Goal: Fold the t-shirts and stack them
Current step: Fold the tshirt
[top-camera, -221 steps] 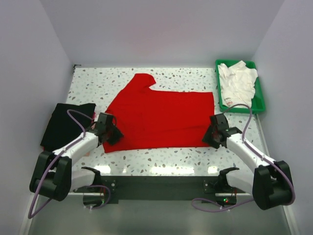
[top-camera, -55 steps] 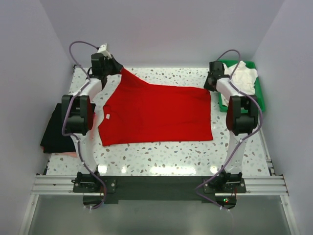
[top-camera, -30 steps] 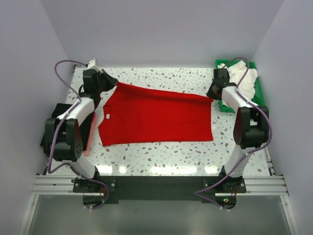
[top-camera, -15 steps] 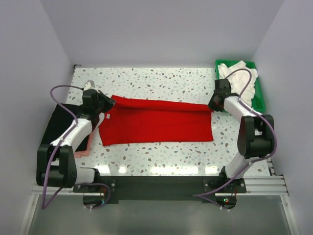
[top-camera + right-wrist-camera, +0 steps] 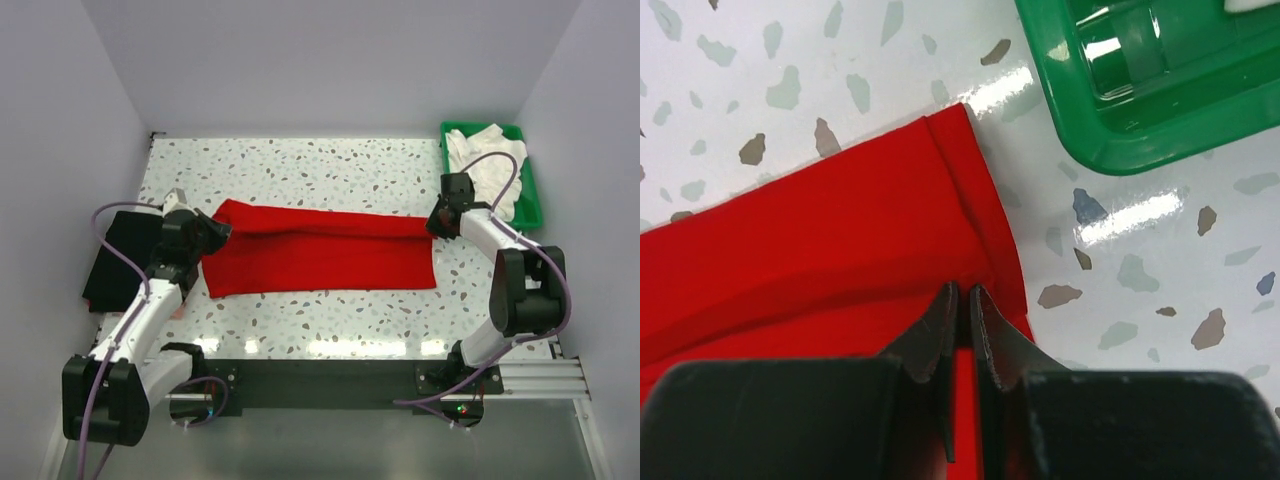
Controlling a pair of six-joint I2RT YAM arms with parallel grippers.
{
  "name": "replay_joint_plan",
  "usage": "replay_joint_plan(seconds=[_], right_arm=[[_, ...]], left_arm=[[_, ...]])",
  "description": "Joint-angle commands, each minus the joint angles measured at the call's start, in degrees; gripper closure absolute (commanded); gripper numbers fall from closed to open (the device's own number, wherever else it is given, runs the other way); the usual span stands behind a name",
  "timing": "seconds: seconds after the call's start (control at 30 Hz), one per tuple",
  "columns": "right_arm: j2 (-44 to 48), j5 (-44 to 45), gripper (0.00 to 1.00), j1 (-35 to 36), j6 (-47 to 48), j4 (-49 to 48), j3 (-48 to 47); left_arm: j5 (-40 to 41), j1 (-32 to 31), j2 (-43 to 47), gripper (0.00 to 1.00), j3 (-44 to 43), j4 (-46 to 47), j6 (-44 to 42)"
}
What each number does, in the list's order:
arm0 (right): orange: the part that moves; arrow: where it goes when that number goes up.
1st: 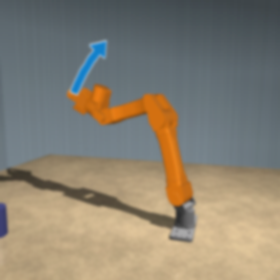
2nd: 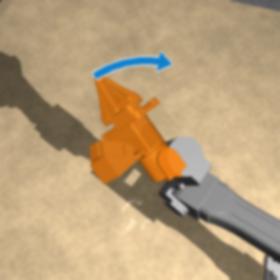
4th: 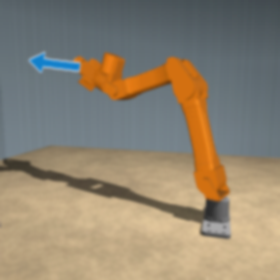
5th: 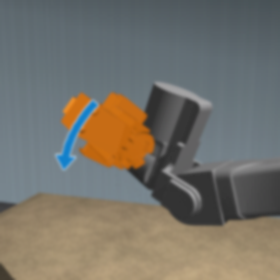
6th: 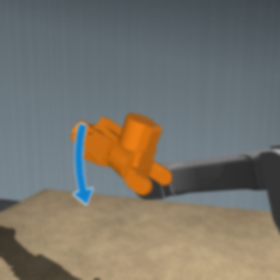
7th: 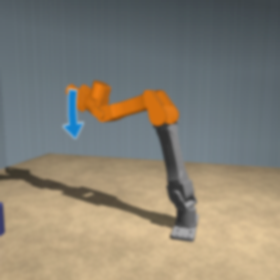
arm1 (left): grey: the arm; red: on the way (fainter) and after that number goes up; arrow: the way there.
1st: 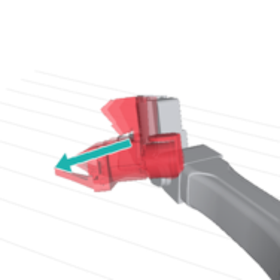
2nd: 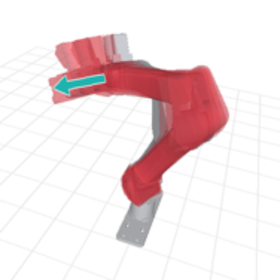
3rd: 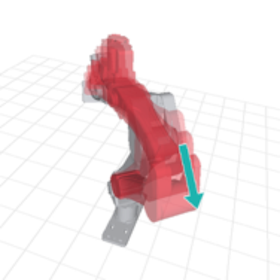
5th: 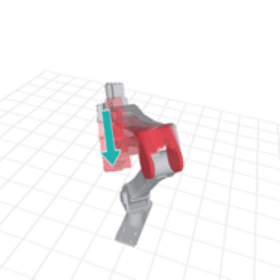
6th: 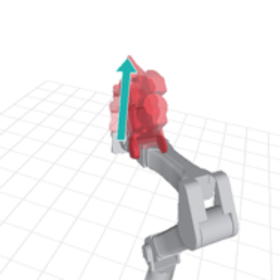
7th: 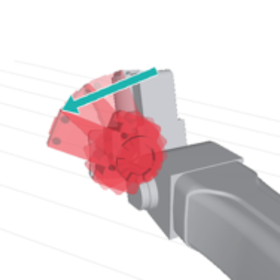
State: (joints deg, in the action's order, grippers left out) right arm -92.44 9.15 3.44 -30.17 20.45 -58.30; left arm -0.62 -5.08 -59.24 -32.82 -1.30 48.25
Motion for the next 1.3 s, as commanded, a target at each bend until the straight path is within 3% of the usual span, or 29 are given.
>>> replay_joint_plan(seconds=[0.0,0.27,0.7,1.07,1.27], right_arm=[[2.71,-0.01,0.95,-0.19,-1.11,-1.99,0.91],[4.11,-0.88,0.92,-0.19,-1.82,-3.13,3.9],[9.29,-3.61,0.63,-0.19,-1.82,-2.78,7.76],[17.02,-7.21,0.6,0.34,-2.17,-4.35,12.41],[14.05,-8.01,0.6,3.49,-1.91,-4.1,10.06]], left_arm=[[1.94,-0.54,3.52,1.0,2.32,-1.69,0.97],[2.55,-0.63,5.8,1.0,6.27,-3.88,1.14],[2.56,-0.63,7.04,1.0,9.0,-6.17,1.06],[2.38,-0.63,7.48,0.9,9.62,-6.17,1.23],[2.82,-0.63,6.95,0.8,9.7,-6.0,1.94]])
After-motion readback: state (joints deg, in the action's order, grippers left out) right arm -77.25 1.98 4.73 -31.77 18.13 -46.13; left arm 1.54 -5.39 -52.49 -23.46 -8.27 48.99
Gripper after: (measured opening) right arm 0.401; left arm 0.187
